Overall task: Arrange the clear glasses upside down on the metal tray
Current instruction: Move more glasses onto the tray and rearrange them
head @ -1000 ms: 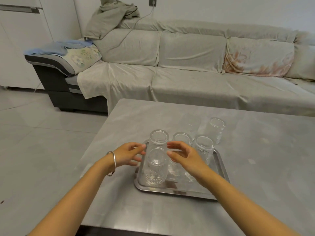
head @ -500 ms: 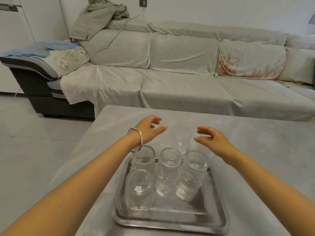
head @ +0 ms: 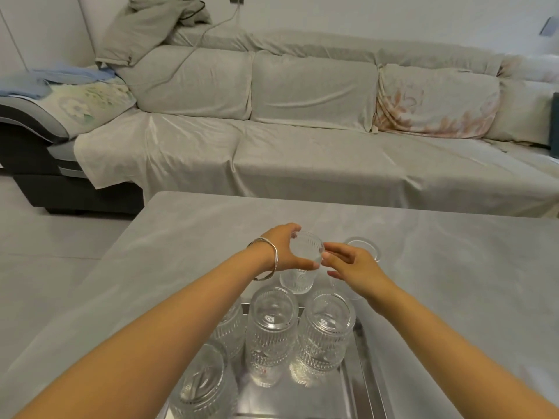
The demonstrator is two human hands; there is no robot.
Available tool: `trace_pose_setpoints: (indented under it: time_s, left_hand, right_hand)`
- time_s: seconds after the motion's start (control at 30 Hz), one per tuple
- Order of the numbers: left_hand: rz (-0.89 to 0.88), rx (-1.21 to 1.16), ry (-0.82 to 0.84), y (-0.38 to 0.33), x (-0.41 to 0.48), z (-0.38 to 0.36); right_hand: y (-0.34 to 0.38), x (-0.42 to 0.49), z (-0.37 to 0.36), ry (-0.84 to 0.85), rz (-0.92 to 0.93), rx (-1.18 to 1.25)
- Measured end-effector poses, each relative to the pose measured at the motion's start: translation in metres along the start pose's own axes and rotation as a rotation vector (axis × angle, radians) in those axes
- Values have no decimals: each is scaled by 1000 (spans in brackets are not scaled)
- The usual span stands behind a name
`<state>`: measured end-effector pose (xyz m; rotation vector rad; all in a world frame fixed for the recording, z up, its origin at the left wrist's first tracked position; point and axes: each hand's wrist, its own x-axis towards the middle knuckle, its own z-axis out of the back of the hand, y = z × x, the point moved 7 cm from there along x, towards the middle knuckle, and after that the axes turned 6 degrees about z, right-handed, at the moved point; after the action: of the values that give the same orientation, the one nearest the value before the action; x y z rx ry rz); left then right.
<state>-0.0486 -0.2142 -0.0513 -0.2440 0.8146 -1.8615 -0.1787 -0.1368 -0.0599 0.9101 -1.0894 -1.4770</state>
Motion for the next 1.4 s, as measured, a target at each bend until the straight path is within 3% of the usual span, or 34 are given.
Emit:
trace_pose_setpoints:
  time_s: [0.2, 0.43, 0.6, 0.73, 0.87, 1.07, 1.4]
  left_hand:
    - [-24, -25, -161, 0, -7, 11]
    - [-126, -457, -378, -23, -55, 62]
    - [-147, -873, -282, -37, -94, 88]
    - [-138, -1043, -193, -40, -124, 94]
    - [-102, -1145, -129, -30, -150, 88]
    - [-148, -1066, -74, -11, -184, 80]
    - [-251, -812, -150, 10, -221, 56]
  right_hand:
    - [4, -7, -2, 28, 24, -2]
    - [40, -25, 8, -55, 68, 108]
    - [82, -46, 0, 14, 103, 316]
    - [109, -65, -12, 137, 81, 551]
    - [125, -84, -15, 82, 94, 542]
    - [131, -111, -20, 28, 77, 517]
    - [118, -145, -32, 79, 35, 473]
